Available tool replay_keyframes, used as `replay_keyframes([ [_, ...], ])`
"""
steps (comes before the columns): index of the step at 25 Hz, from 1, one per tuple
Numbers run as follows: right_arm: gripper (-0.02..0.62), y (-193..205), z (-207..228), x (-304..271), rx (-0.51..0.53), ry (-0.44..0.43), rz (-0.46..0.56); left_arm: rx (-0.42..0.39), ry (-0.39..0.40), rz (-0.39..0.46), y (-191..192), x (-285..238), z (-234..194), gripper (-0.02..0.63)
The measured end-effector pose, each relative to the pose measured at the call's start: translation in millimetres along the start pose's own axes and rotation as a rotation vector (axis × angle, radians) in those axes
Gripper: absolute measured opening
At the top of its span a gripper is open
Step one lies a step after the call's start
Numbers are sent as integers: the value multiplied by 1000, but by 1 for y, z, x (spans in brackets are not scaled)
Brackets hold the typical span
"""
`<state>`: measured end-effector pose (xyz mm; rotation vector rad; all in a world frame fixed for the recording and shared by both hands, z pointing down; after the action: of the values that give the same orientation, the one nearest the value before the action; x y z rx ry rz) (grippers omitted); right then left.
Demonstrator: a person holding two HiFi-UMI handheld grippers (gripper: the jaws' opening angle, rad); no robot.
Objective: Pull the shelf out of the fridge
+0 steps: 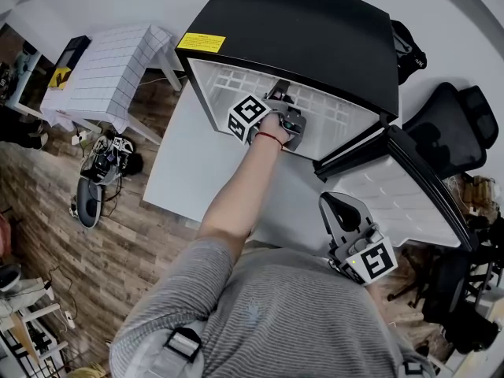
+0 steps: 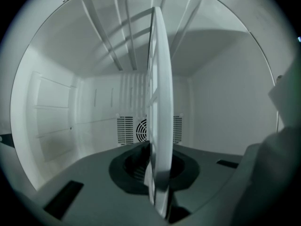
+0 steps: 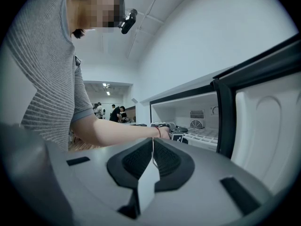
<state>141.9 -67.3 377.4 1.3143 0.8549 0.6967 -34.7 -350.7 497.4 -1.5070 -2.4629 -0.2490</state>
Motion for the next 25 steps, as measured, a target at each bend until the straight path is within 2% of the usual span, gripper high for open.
replay_keyframes([
  [14, 17, 2, -5, 6, 1, 2, 3, 7, -21, 13, 0, 2, 0, 37],
  [25, 17, -1, -17, 4, 9, -19, 10, 11, -6, 5, 2, 13, 6, 35],
])
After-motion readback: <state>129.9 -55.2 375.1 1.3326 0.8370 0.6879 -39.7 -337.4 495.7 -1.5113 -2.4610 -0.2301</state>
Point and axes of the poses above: the fingertips, and each gripper's own axes: x backward along the fingers, z to its right, y out of its underside, the point moved 10 cm from there along x, backward along the fingers, and after that the axes turned 13 degrees about y, right-handed, at the moved point
